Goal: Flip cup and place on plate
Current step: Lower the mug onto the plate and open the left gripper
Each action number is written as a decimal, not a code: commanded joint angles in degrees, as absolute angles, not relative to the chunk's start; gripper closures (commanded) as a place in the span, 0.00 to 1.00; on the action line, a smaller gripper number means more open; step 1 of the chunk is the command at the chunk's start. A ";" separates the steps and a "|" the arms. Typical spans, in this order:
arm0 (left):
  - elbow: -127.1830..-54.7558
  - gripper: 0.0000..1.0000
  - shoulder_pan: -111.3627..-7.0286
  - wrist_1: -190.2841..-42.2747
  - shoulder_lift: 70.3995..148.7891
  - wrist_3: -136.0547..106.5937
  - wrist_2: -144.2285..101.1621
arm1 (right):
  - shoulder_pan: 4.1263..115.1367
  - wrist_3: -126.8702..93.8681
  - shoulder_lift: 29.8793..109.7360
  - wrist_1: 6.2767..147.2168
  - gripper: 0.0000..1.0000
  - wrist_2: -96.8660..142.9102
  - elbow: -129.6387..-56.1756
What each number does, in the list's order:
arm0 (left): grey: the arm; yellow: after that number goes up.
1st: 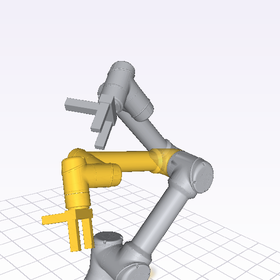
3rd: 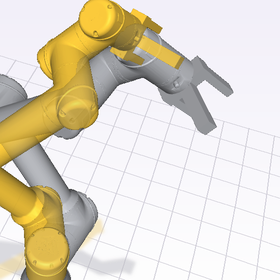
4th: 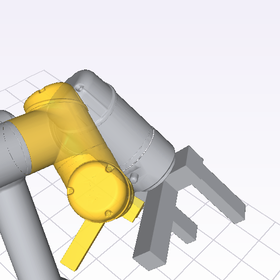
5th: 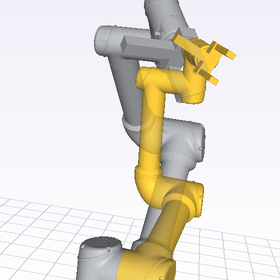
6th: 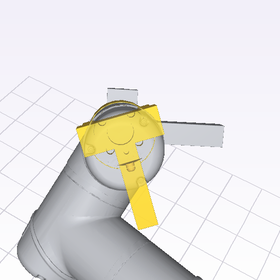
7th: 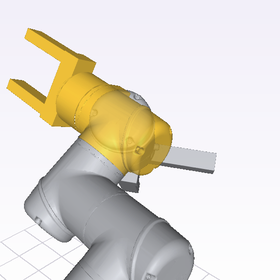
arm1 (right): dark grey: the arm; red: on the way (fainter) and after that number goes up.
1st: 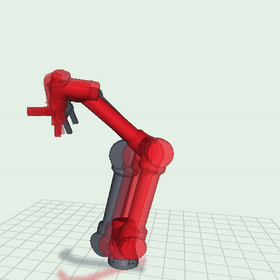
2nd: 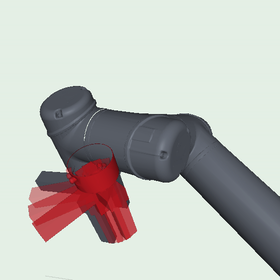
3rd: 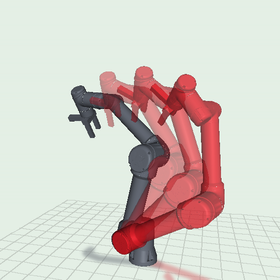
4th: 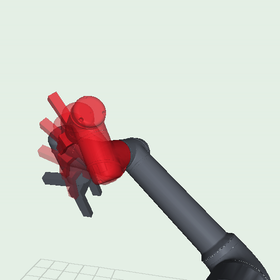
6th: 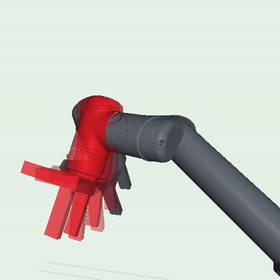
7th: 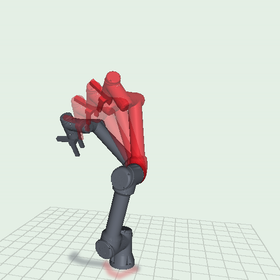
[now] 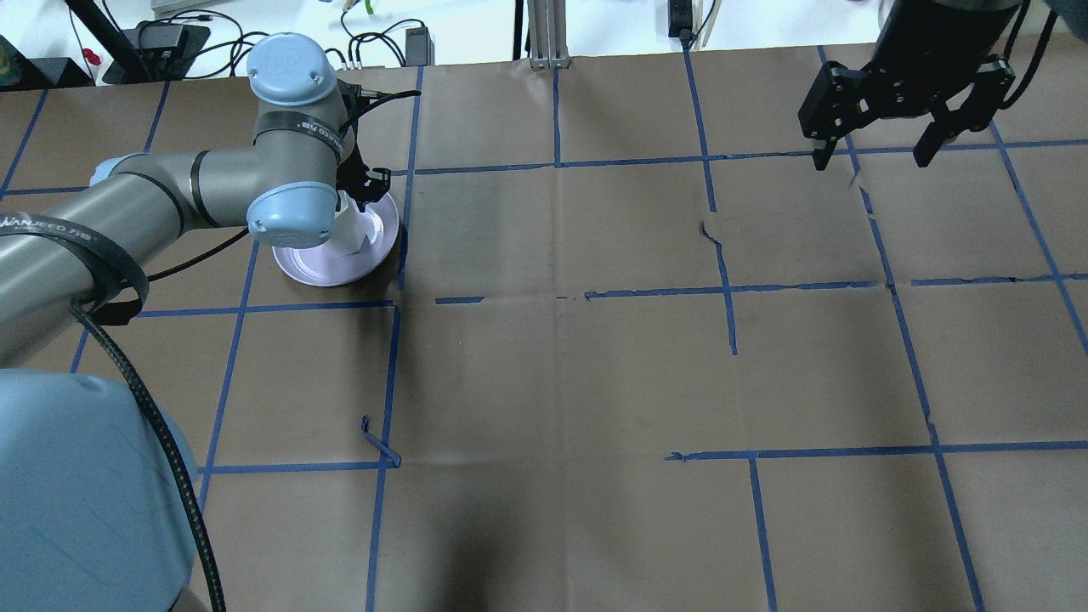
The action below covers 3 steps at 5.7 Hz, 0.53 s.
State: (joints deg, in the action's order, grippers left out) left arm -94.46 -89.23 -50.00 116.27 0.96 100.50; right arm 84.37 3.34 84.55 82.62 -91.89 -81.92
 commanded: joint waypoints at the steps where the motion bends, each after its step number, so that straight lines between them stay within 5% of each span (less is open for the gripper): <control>1: -89.07 0.01 -88.16 -68.52 109.12 0.88 100.11 | 84.38 3.34 84.55 82.62 0.00 -91.93 -81.91; 3: -85.09 0.01 -89.64 -82.13 103.74 -6.10 93.92 | 84.38 3.34 84.55 82.62 0.00 -91.93 -81.91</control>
State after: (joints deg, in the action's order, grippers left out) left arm -86.76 -89.05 -76.44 106.51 -2.46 97.69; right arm 84.37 3.34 84.54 82.62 -91.89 -81.91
